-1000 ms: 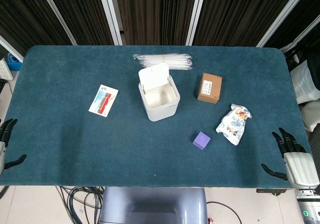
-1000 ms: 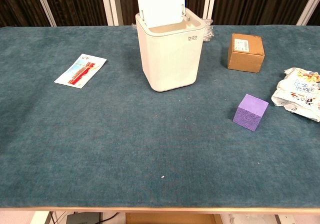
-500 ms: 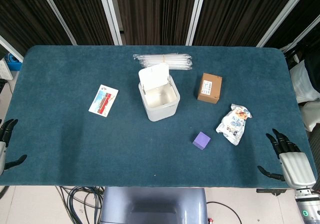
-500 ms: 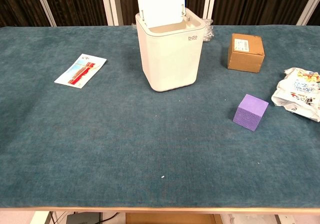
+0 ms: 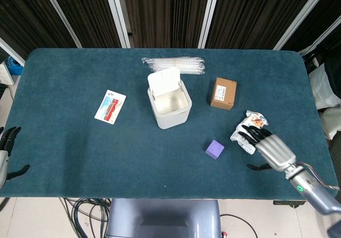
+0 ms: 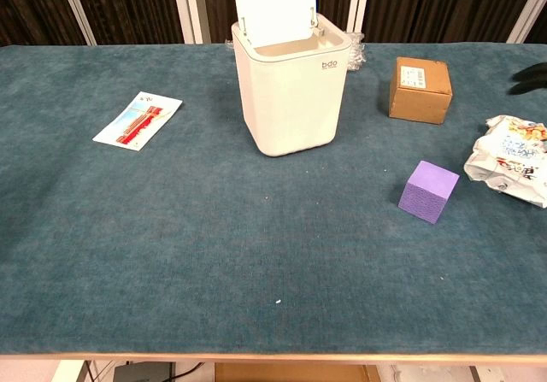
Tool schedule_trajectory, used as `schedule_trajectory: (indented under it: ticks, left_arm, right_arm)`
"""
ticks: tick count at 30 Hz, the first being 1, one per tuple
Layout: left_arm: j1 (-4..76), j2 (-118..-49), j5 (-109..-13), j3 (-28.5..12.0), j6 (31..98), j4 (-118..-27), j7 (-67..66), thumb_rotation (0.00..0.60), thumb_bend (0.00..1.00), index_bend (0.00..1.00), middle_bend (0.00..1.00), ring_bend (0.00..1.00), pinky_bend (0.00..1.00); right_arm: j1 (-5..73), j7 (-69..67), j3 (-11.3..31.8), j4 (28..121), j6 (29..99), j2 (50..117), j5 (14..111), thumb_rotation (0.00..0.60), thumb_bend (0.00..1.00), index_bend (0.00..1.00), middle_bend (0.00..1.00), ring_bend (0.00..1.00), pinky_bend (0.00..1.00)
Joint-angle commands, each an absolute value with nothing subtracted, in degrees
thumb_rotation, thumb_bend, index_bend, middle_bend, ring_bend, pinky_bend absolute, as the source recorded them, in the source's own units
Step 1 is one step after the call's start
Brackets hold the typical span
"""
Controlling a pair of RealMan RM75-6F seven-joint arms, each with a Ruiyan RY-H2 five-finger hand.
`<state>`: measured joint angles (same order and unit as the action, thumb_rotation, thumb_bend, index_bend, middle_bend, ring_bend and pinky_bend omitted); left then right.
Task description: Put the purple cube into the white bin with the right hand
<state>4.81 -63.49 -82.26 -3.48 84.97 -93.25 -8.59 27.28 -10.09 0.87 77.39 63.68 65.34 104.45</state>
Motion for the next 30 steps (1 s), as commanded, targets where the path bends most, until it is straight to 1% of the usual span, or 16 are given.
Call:
schedule_trajectory:
  ticks: [1, 8, 11, 14, 17, 19, 21, 23, 25, 27, 30]
  left_arm:
    - [4.8, -63.54, -82.26, -3.49, 85.05, -93.23, -8.73, 0.6, 0.1, 0.14, 0.17, 0.02, 0.0]
    - [4.68, -63.51, -82.15, -3.56, 85.3, -93.3, -8.93, 0.6, 0.09, 0.14, 0.17, 0.02, 0.0]
    - [4.68, -63.55, -82.21, -3.53, 85.33, -93.33, -9.01, 0.6, 0.09, 0.14, 0.17, 0.02, 0.0]
    - [4.74, -63.56, -82.2, -3.47, 85.14, -93.33, -9.07, 0.6, 0.09, 0.14, 0.17, 0.02, 0.0]
    - [4.64, -63.5, -82.44, -3.48, 85.49, -93.36, -8.98, 0.6, 0.09, 0.14, 0.17, 0.02, 0.0]
    - [4.54, -63.49, -82.45, -3.55, 85.75, -93.33, -8.83, 0.6, 0.1, 0.14, 0.17, 0.02, 0.0]
    - [4.52, -63.46, -82.3, -3.6, 85.72, -93.29, -8.74, 0.6, 0.1, 0.14, 0.17, 0.02, 0.0]
    - [4.51, -63.42, -82.23, -3.64, 85.73, -93.27, -8.72, 0.6, 0.09, 0.14, 0.17, 0.02, 0.0]
    - [4.47, -63.39, -82.29, -3.65, 85.85, -93.31, -8.74, 0.6, 0.09, 0.14, 0.17, 0.02, 0.0]
    - [4.45, -63.34, -82.41, -3.62, 85.91, -93.35, -8.68, 0.6, 0.1, 0.14, 0.17, 0.02, 0.0]
    - [4.45, -63.34, -82.53, -3.57, 85.92, -93.3, -8.67, 0.6, 0.1, 0.15, 0.17, 0.02, 0.0]
  right_arm:
    - [31.9, -9.96, 0.36, 73.23, 59.82, 69.95, 107.74, 0.6, 0.1, 0.07, 0.09, 0.09, 0.24]
    - [36.43, -7.67, -1.97, 68.65, 56.0, 75.96, 110.37, 0.6, 0.1, 0.07, 0.1, 0.1, 0.24]
    - [37.34, -6.78, -1.97, 67.77, 55.23, 77.28, 110.06, 0.6, 0.1, 0.07, 0.11, 0.11, 0.24]
    - [38.68, -5.31, -1.59, 66.9, 53.61, 78.97, 109.29, 0.6, 0.1, 0.08, 0.14, 0.15, 0.26]
    - [39.65, -4.22, -1.47, 65.9, 52.81, 80.45, 108.75, 0.6, 0.11, 0.12, 0.21, 0.22, 0.3]
    - [40.18, -3.1, -1.33, 64.61, 52.77, 81.81, 108.36, 0.6, 0.17, 0.19, 0.28, 0.29, 0.34]
    - [40.62, -1.58, -1.1, 62.93, 53.18, 83.22, 108.16, 0.6, 0.23, 0.24, 0.33, 0.34, 0.37]
    - [41.03, 0.07, -0.83, 61.31, 53.32, 84.32, 107.92, 0.6, 0.29, 0.29, 0.36, 0.39, 0.39]
    - [41.47, 1.34, -0.57, 59.92, 53.15, 85.3, 107.29, 0.6, 0.35, 0.36, 0.39, 0.44, 0.45]
    - [41.77, 2.07, -0.33, 59.04, 53.23, 85.84, 106.57, 0.6, 0.39, 0.39, 0.42, 0.47, 0.52]
    - [42.0, 2.45, -0.15, 58.58, 53.23, 85.76, 105.6, 0.6, 0.44, 0.39, 0.43, 0.5, 0.6]
